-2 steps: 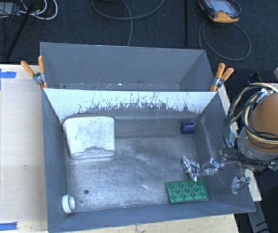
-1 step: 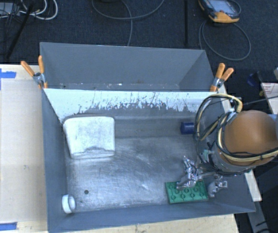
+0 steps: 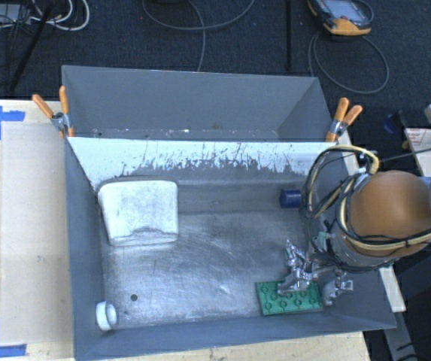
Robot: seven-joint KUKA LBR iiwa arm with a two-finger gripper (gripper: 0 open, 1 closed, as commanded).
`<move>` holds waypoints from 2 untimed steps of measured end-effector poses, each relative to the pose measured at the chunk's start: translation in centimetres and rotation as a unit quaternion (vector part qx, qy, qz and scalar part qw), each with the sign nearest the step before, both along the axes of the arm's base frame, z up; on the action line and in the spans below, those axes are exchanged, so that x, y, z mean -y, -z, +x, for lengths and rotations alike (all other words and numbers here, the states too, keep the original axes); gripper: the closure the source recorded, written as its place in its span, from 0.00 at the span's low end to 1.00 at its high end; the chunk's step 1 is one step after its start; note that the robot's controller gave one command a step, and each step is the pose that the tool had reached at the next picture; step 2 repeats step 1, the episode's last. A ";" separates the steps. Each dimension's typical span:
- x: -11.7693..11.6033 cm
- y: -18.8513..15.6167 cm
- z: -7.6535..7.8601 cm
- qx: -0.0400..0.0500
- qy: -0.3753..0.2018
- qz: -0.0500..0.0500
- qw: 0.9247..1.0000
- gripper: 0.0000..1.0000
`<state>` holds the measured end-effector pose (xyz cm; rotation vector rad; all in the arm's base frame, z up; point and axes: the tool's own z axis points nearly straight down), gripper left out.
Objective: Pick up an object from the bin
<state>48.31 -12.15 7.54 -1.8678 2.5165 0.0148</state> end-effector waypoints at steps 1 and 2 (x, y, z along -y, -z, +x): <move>-0.1 -16.1 2.3 0.004 -0.093 -0.006 0.996 1.00; -0.1 -16.1 2.3 0.004 -0.093 -0.006 0.996 1.00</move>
Offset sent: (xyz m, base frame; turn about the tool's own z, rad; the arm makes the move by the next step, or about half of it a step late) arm 0.0208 0.0000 0.1578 -0.1890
